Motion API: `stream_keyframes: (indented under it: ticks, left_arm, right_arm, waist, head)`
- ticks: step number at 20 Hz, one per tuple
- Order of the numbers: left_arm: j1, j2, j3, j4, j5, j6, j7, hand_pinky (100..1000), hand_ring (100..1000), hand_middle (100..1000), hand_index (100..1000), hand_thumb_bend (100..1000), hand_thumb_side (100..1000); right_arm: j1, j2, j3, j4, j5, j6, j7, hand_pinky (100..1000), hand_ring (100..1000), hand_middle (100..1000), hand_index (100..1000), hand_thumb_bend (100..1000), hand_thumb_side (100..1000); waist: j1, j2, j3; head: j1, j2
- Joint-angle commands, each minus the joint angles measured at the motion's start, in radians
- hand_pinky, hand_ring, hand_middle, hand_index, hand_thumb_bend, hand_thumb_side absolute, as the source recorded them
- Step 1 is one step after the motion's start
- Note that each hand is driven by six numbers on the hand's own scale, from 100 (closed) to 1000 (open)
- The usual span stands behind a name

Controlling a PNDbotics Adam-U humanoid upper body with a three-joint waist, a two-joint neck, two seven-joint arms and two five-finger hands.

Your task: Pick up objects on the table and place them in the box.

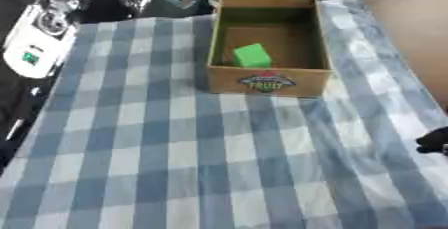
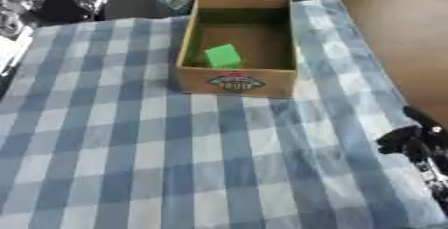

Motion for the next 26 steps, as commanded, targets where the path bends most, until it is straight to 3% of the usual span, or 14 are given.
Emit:
stream_keyframes:
  ticks: [1, 7, 14, 20, 26]
  left_arm:
    - [0.076, 0.055, 0.053, -0.166, 0.140, 0.036, 0.014, 826, 707, 678, 878, 100, 571]
    - [0.293, -0.037, 0.121, -0.323, 0.290, 0.060, -0.022, 820, 692, 657, 867, 100, 585]
    - [0.468, -0.214, 0.173, -0.357, 0.223, 0.072, -0.048, 826, 695, 657, 866, 100, 621]
    - [0.539, -0.314, 0.190, -0.337, 0.191, 0.083, -0.075, 826, 689, 649, 864, 100, 654]
    - [0.552, -0.344, 0.193, -0.322, 0.178, 0.096, -0.084, 823, 683, 642, 863, 100, 670]
  right_arm:
    - [-0.005, -0.014, -0.010, -0.020, -0.006, 0.000, -0.010, 660, 692, 627, 969, 100, 596]
    - [-0.014, -0.018, -0.020, -0.024, -0.007, -0.002, -0.024, 661, 692, 627, 970, 100, 591]
    - [-0.023, -0.022, -0.024, -0.028, -0.009, -0.005, -0.031, 661, 693, 627, 970, 100, 590]
    - [-0.029, -0.019, -0.025, -0.029, -0.010, -0.002, -0.033, 661, 693, 626, 970, 100, 588]
    - [-0.029, -0.016, -0.024, -0.029, -0.010, -0.002, -0.032, 661, 693, 626, 969, 100, 591]
  waist:
    - [-0.008, -0.016, 0.015]
    - [-0.016, -0.010, 0.053]
    - [-0.025, -0.003, 0.081]
    - [-0.026, 0.001, 0.089]
    - [-0.030, 0.000, 0.087]
  head:
    - [-0.006, 0.008]
    - [-0.015, 0.012]
    - [-0.025, 0.017]
    - [-0.029, 0.022]
    - [-0.032, 0.025]
